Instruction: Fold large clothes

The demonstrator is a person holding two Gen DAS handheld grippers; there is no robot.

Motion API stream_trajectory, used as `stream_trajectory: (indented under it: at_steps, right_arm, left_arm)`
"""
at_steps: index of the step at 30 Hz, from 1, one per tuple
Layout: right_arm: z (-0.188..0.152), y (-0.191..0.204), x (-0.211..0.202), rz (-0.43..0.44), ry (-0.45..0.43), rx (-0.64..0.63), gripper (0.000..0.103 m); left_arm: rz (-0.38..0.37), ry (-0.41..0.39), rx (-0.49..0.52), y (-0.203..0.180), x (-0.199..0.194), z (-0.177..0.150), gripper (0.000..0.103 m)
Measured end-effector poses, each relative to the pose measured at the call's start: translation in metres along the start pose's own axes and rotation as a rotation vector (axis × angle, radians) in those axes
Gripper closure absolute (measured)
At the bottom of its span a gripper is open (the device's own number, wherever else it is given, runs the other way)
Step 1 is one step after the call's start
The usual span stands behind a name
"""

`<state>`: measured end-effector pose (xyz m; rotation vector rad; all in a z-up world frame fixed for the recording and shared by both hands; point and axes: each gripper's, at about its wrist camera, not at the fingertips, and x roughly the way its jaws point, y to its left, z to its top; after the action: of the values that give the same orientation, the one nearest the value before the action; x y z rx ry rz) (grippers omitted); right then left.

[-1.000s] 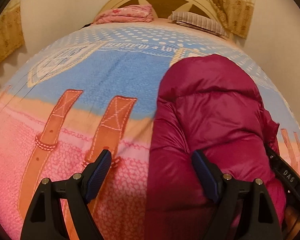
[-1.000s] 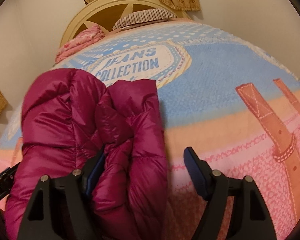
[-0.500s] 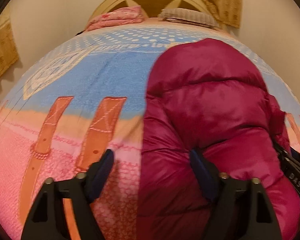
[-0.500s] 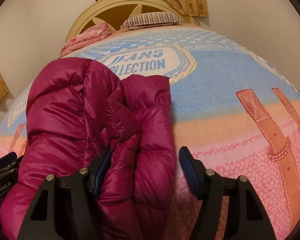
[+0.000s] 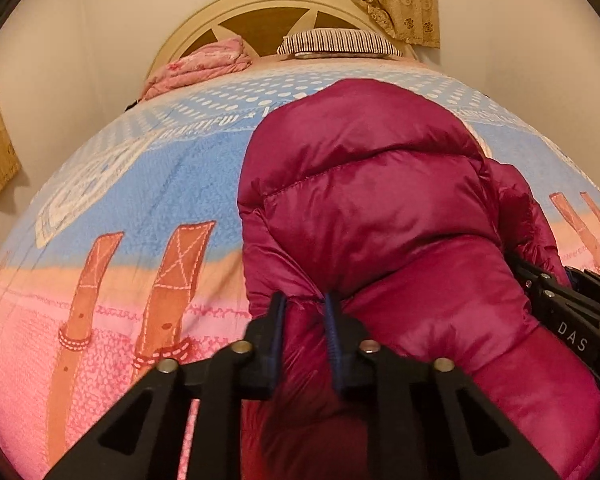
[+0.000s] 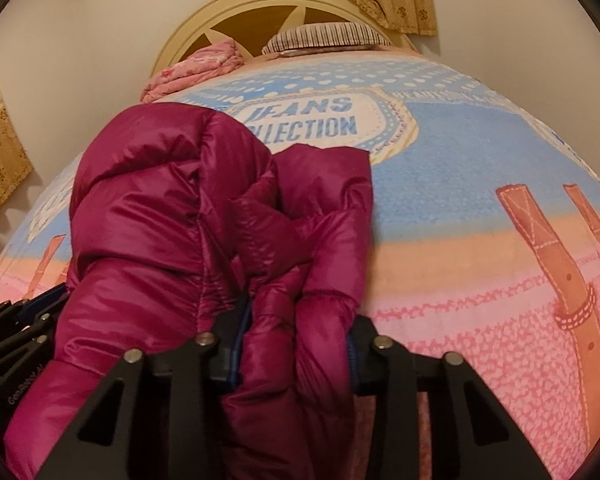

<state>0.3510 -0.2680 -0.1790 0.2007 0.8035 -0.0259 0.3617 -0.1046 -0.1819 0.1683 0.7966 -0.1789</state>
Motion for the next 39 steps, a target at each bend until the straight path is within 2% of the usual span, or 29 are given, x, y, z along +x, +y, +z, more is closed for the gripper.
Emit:
stream_trajectory:
  at_steps: [4, 10, 19, 28, 39]
  right_arm:
    - [-0.002, 0.001, -0.006, 0.020, -0.023, -0.002, 0.077]
    - [-0.003, 0.002, -0.019, 0.043, -0.053, 0.001, 0.082]
    - [-0.001, 0.000, -0.024, 0.048, -0.054, -0.006, 0.084]
    - [0.005, 0.000, -0.040, 0.086, -0.071, 0.006, 0.084]
    - [0.022, 0.046, -0.066, 0.168, -0.122, -0.067, 0.085]
  left_arm:
    - [0.008, -0.022, 0.000, 0.003, -0.008, 0.004, 0.099]
    - [0.024, -0.062, 0.007, 0.005, -0.029, 0.010, 0.101]
    - [0.039, -0.083, 0.029, 0.003, -0.037, 0.008, 0.101]
    - [0.044, -0.130, -0.001, 0.015, -0.073, 0.013, 0.102]
    - [0.086, -0.163, -0.086, 0.067, -0.121, 0.005, 0.102]
